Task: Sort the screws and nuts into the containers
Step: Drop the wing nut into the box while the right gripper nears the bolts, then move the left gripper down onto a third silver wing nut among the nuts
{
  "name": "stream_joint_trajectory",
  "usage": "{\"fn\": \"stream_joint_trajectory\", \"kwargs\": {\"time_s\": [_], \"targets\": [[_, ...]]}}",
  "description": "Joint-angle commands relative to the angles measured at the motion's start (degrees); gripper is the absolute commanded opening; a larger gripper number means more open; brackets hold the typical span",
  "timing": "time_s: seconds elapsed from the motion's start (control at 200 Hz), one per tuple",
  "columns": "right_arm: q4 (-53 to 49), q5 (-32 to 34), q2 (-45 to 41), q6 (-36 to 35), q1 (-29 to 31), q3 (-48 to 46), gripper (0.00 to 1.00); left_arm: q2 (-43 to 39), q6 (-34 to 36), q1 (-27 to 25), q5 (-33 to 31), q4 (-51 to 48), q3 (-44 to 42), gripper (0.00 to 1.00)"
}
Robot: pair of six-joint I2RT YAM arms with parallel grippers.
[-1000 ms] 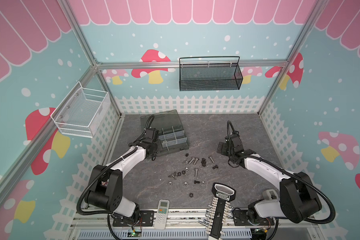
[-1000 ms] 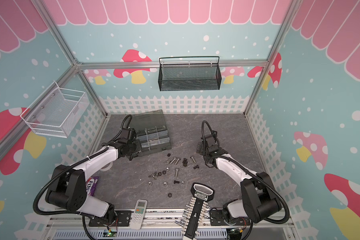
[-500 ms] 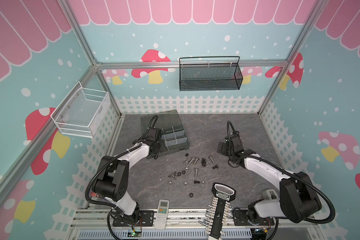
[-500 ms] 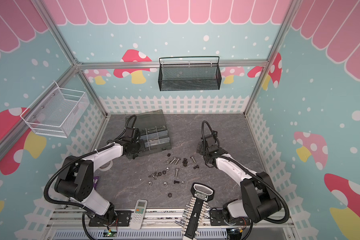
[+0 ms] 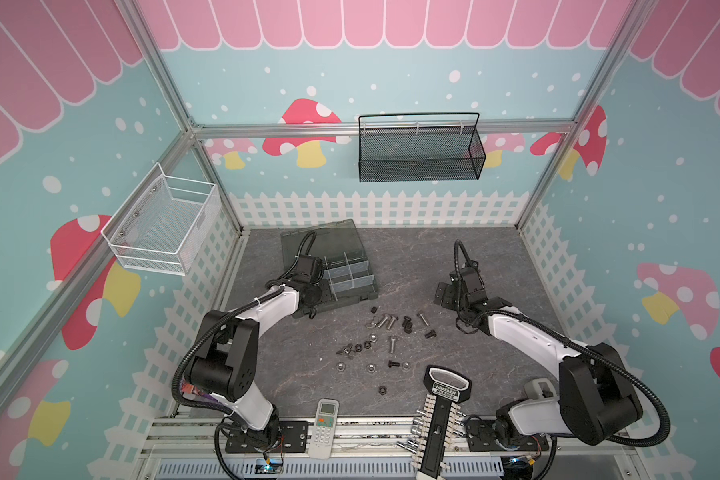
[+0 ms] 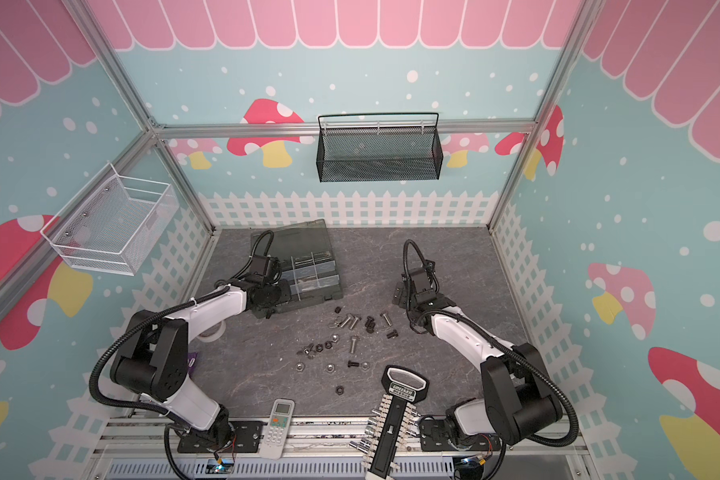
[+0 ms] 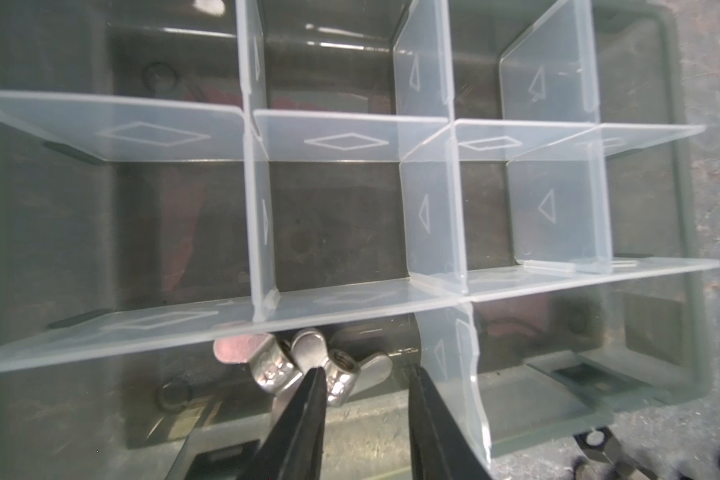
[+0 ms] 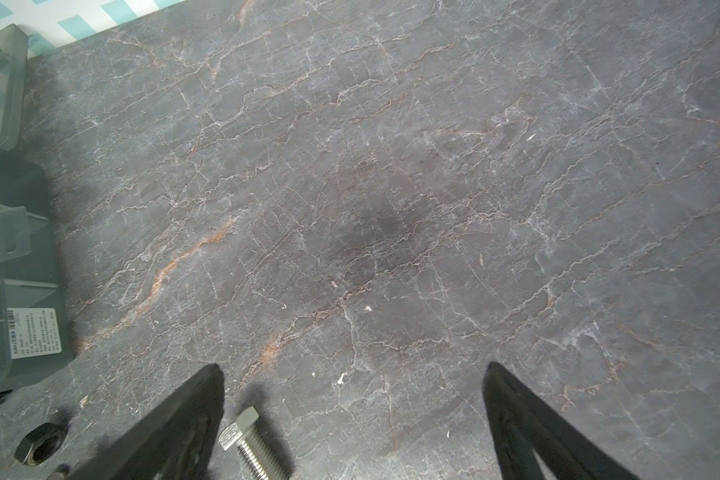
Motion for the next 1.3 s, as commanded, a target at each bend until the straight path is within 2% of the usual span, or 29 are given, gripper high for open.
{"fn": "stream_joint_trajectory", "kwargs": {"time_s": [0.0,0.225,0.29,0.45,0.675,0.85,1.296], "targets": [[-0.47,1.19,0.41,1.48,0.41,1.34,0.98,-3.36,0.19,0.17,0.72,-0.07,-0.68,0.36],[-0.52,1.15,0.23,1.46,0.41,1.46,0.98,-10.76,-0.98,-1.47,2.16,-2.38,-5.0,0.37],[-0.54,1.36,0.19,1.58,0.41,1.4,0.98,-13.15,-1.62,-2.87,2.33,-3.58,-6.85,0.41],[-0.67,1.52,0.45,1.83,0.41,1.63,0.98,-16.4,-2.55,-8.32,2.17,-8.85,-9.59,0.54],[-1.38,1.75,1.19,1.85,0.38,2.5,0.98,-16.69,-1.05,-16.32,1.67,-15.12,-11.54,0.6],[-2.01,1.62,1.36,1.99,0.41,3.05,0.98,-14.56,-1.3,-20.04,1.85,-17.16,-12.39,0.61],[-2.53,1.49,0.91,2.57,0.41,2.2,0.98,-10.7,-0.34,-22.11,3.08,-17.03,-13.22,0.57]]}}
